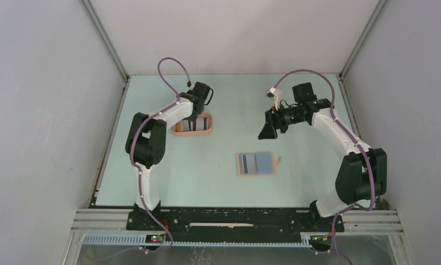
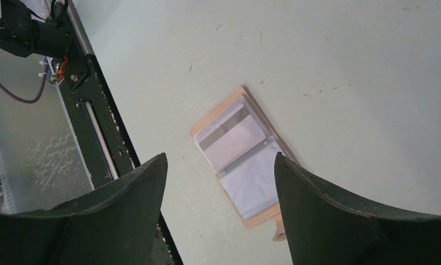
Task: Put the credit cards into the card holder
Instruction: Pick up the credit card from the storage box.
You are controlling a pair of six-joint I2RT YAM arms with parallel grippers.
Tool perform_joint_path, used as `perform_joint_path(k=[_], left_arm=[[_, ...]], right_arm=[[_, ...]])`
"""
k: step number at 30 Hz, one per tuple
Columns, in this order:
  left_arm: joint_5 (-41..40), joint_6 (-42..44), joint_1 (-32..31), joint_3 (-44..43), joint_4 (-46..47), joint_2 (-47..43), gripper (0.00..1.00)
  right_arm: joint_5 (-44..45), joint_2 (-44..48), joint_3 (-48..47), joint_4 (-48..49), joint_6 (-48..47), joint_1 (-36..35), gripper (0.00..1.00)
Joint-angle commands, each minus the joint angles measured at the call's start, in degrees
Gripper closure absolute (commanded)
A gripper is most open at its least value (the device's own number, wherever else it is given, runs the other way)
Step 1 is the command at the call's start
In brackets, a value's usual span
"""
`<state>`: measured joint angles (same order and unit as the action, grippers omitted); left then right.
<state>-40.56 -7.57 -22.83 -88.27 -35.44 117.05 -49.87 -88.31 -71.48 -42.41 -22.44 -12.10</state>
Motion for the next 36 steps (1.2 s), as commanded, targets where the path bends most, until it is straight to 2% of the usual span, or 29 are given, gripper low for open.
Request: perform_joint_path(k=[1,6,21,27,32,36], left_arm=[[-1.24,-1.13,0.81,0.67,0.53,-2.31,0.57],[-1.10,-1.35,1.53,0.88,-0.32,-1.86,0.63],[-2.26,-2.71,2.96,4.27,1.38,-5.12,0.65],[9.13,-1.56,2.92,5.67,4.55,-7.69,0.64],[22.40,-0.99,2.88,6.26,7.34,-9.06,0.56],[27.31,-0.73,2.88,5.34,7.28,-9.00,0.55]], right_arm=[[-1.19,0.25,-1.18,-0.43,-1.07,-0.12,0.21],[-1.42,0.25,-1.38,-0.66,-1.29,-0.12,0.20],[-1.90,0.33,-1.38,-0.99,-1.38,-0.12,0.20],[-1.99,0.20,-1.38,-0.93,-1.38,-0.21,0.20],[-1.84,0.07,-1.38,-1.00,-1.46,-0.39,0.20],[-1.81,0.16,-1.38,-0.96,-1.47,-0.45,0.20]])
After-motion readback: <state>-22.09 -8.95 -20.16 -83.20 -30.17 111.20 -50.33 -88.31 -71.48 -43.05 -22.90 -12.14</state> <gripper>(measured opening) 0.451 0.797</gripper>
